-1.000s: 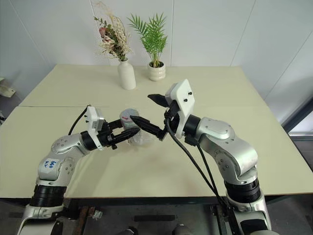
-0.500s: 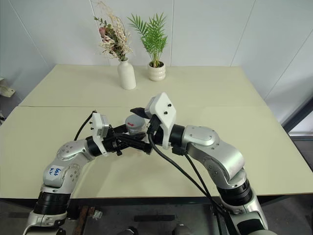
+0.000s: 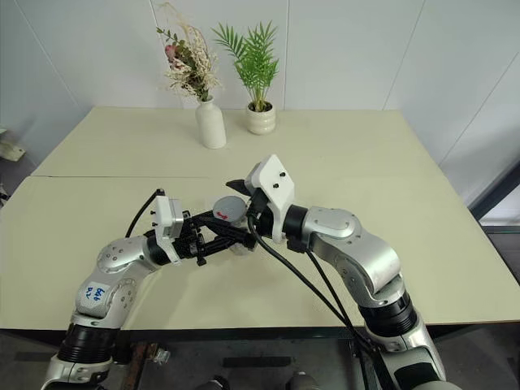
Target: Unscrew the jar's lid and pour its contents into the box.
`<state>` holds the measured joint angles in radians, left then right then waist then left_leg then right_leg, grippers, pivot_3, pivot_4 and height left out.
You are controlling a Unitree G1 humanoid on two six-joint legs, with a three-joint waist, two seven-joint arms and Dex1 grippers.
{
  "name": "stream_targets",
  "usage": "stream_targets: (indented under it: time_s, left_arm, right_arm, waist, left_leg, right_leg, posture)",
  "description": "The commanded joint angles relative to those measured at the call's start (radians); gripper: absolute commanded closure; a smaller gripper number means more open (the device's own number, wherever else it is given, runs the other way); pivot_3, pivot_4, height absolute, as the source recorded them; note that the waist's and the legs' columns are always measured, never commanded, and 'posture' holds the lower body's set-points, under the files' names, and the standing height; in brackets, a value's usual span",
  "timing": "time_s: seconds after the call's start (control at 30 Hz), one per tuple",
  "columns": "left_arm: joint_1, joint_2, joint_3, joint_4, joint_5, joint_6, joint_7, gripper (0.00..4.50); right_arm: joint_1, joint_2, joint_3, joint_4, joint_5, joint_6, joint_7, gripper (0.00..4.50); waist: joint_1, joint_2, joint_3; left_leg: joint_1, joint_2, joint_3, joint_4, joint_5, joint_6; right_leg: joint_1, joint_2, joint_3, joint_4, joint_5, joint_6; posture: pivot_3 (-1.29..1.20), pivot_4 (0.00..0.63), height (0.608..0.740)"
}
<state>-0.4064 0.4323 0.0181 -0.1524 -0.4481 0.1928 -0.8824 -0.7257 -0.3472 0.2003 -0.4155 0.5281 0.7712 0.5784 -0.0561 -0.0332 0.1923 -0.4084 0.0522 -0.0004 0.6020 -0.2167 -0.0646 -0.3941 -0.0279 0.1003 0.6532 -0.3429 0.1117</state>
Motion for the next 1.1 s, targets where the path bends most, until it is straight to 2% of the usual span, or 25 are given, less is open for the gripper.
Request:
stream_targets:
  time_s: [0.03,0.97,1.1]
  left_arm:
    - [-0.006,0.001,-0.006,-0.010,0.006,-0.035,-0.015,2.37]
    - [-0.068,-0.018,0.007,0.009,-0.035,0.061,0.008,2.37]
    - [-0.067,-0.018,0.006,0.009,-0.032,0.063,0.005,2.37]
  right_arm:
    - [-0.025,-0.007,-0.002,-0.008,0.004,-0.001,0.029,0.00]
    - [-0.074,0.013,0.000,0.067,-0.065,-0.075,0.068,0.00]
    - [-0.078,0.014,-0.004,0.072,-0.068,-0.079,0.074,0.92]
  waist:
    - [-0.001,0.000,0.000]
    - [-0.001,0.000,0.000]
    - [-0.001,0.000,0.000]
  left_leg:
    - [0.000,0.000,0.000,0.000,0.000,0.000]
    - [0.000,0.000,0.000,0.000,0.000,0.000]
    - [0.000,0.000,0.000,0.000,0.000,0.000]
  right_leg:
    - [0.000,0.000,0.000,0.000,0.000,0.000]
    - [0.000,0.000,0.000,0.000,0.000,0.000]
    - [0.000,0.000,0.000,0.000,0.000,0.000]
  posture:
    - [0.00,0.150,0.740]
    - [0.00,0.150,0.740]
    - [0.00,0.150,0.740]
